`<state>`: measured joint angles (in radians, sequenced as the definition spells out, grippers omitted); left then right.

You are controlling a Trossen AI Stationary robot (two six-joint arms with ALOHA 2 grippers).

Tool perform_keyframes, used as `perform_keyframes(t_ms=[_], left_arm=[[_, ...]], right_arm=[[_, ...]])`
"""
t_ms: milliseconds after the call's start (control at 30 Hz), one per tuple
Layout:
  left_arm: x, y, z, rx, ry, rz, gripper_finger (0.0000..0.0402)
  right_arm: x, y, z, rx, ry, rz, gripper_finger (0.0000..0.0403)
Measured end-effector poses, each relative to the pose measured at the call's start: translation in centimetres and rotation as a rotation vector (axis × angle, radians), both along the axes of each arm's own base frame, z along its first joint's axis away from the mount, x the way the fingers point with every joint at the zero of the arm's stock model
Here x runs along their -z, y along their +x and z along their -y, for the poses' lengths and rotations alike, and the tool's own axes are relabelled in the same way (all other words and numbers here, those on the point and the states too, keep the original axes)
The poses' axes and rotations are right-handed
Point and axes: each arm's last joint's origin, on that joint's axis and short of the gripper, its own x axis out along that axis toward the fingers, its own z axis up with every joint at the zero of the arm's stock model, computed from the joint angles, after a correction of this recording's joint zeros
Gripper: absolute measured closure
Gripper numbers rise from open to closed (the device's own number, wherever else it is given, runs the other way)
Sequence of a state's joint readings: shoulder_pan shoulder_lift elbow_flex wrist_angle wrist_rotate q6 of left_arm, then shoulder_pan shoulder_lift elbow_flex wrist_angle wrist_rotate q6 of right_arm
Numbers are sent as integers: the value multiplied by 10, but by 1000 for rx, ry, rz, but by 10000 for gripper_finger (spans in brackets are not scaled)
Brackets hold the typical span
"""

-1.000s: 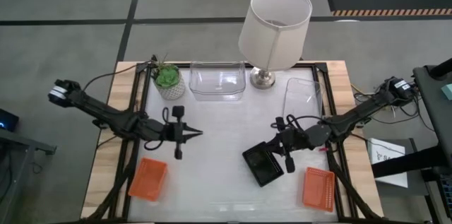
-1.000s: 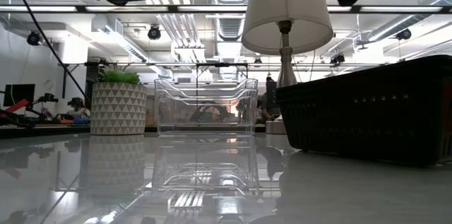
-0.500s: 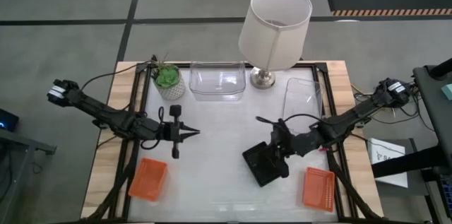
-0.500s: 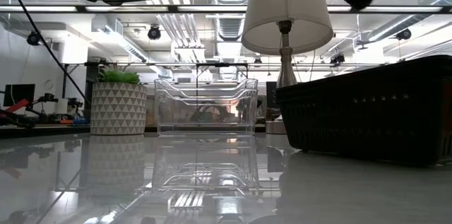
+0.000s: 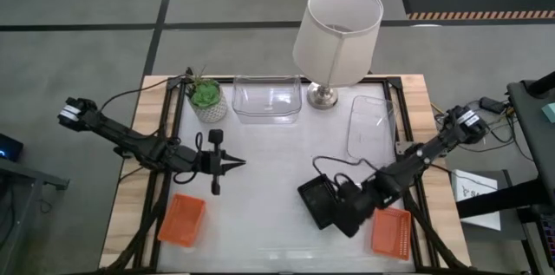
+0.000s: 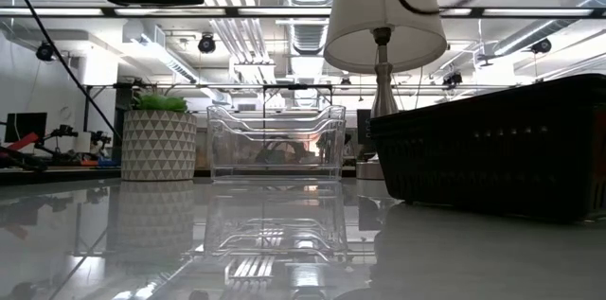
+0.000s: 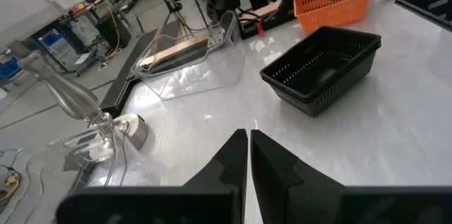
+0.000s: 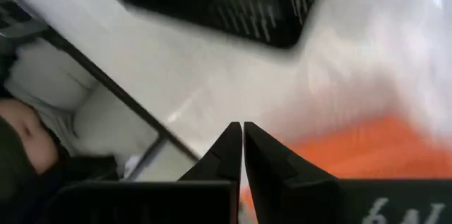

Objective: Stack baskets by color
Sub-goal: Stack the right orange bin on the left orange bins

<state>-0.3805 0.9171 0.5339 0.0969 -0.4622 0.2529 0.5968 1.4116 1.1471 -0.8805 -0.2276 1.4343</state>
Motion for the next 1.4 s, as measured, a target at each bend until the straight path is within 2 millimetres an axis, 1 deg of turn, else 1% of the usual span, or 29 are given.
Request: perform_keyframes(t_ms=[100, 200, 300, 433, 533, 667, 933, 1067, 1200, 1300, 1400], left_arm=[[0, 0, 0, 0, -1, 1, 401], [0, 0, 0, 1, 5, 1, 401], [0, 0, 0, 5, 18, 0, 401], [0, 0, 0, 5, 18, 0, 401], [0, 0, 0, 5, 18, 0, 401], [0, 0, 0, 5, 19, 0, 401], [0, 0, 0, 5, 17, 0, 401], [0, 0, 0, 5, 17, 1, 401], [0, 0, 0, 5, 17, 0, 401], [0, 0, 0, 5, 16, 1, 401], [0, 0, 0, 4, 16, 0, 401]], right_arm=[[6, -11, -15, 48, 52, -127, 394], [12, -26, -27, 81, 56, -205, 394], [13, -43, -34, 135, 51, -256, 394], [13, -62, -40, 238, -18, -233, 394], [13, -68, -44, 287, -24, -243, 390], [17, -70, -47, 305, -34, -260, 360], [30, -69, -49, 311, -81, -284, 263], [36, -70, -47, 308, -103, -287, 224], [41, -70, -45, 314, -123, -244, 210], [41, -69, -45, 314, -134, -219, 211], [44, -69, -43, 351, -168, -182, 221]])
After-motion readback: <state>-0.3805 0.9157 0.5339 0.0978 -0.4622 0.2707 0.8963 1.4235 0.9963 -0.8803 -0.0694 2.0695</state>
